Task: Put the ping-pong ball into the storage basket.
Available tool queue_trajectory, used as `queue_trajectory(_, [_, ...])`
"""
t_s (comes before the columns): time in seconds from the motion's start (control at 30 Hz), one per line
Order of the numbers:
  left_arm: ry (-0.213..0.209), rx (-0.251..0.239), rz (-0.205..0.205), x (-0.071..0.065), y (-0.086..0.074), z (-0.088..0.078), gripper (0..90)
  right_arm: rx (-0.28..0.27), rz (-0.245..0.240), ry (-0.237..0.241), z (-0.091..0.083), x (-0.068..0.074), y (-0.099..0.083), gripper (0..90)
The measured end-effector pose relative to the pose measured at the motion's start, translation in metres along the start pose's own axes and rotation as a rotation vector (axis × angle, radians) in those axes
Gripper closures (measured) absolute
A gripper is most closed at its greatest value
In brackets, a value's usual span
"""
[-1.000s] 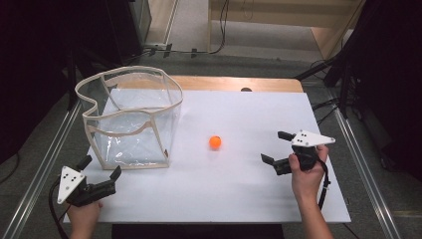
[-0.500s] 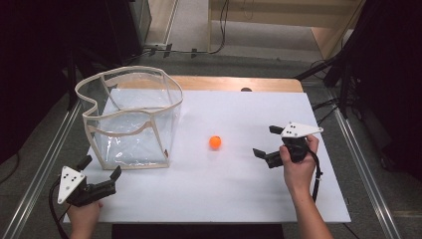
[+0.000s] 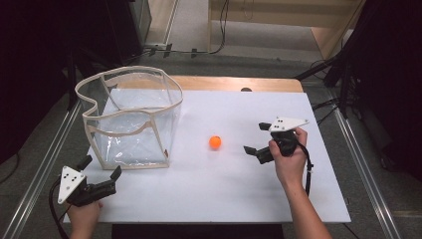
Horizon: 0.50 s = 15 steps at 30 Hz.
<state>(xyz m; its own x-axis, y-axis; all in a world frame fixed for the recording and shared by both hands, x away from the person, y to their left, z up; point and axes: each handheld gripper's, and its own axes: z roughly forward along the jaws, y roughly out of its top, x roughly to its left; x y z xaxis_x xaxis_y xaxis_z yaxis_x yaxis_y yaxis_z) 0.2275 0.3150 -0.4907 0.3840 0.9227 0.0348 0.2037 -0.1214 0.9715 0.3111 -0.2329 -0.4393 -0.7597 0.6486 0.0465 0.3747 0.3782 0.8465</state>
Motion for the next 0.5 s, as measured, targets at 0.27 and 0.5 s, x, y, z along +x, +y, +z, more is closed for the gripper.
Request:
queue_trajectory(0.27, [0.001,0.0,0.0,0.0,0.0,0.0,0.0,0.012,-0.012,0.013,0.006,-0.001,0.009,0.0])
queue_trajectory(0.5, [-0.001,-0.004,-0.003,0.0,0.0,0.0,0.0,0.023,-0.024,0.024,0.013,-0.002,0.018,0.0])
